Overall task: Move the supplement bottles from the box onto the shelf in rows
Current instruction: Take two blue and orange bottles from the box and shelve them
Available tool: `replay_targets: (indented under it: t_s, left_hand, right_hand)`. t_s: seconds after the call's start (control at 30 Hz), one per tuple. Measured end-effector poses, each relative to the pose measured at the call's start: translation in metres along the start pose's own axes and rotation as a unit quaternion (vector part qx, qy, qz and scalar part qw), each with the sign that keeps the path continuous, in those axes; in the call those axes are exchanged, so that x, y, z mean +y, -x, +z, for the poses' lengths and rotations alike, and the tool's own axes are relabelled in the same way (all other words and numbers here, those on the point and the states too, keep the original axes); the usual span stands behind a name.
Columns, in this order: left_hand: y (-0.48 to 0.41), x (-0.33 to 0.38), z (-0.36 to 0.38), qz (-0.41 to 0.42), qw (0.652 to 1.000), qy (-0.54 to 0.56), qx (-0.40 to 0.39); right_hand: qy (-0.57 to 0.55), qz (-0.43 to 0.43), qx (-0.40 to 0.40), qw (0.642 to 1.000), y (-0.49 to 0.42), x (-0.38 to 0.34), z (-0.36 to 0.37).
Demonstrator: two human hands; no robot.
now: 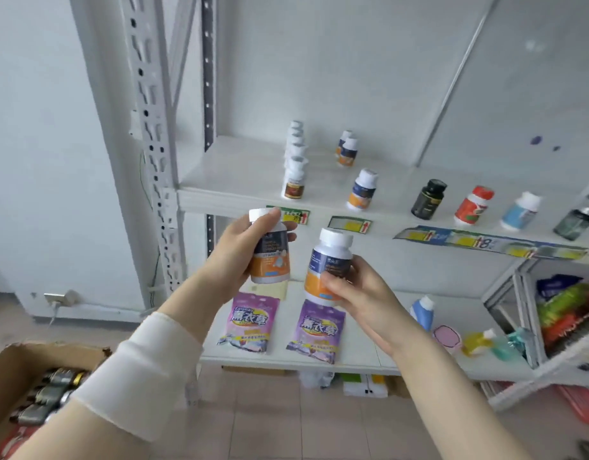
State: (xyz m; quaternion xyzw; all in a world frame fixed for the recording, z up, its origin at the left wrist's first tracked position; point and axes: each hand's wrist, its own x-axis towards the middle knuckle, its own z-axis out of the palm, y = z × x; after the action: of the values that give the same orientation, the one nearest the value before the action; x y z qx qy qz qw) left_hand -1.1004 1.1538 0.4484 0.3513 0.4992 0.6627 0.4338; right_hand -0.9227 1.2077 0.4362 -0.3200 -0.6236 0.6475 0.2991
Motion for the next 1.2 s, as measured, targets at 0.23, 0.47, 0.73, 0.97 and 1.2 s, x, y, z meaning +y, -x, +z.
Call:
replay_targets:
  t_s: [0.23, 0.47, 0.73, 0.97, 1.2]
  left_hand:
    - [-0.046, 0.025, 0.098, 0.051, 0.993, -0.09, -0.05]
    - [-0.127, 0.048, 0.146, 0.085, 0.983, -0.132, -0.093]
    - [-0.255, 0.072, 0.15, 0.12, 0.968, -0.202, -0.091]
    - [-0.382, 0.053, 0.142, 0.091, 0.924, -0.358, -0.103]
    - [-0.445, 0.019, 0.138, 0.04, 0.853, -0.494, -0.166]
  right_hand:
    - [0.051, -0.07, 0.068, 0.994, -0.004, -0.047, -0.102]
    - [0.082, -0.131, 0.132, 0.979, -0.044, -0.091, -0.159]
    - [0.13, -0.147, 0.168, 0.966, -0.154, -0.12, -0.19]
    - [0.216, -0.095, 0.168, 0.957, -0.274, -0.104, -0.197]
    - [0.277, 0.002, 0.101, 0.956, -0.332, -0.065, -0.2]
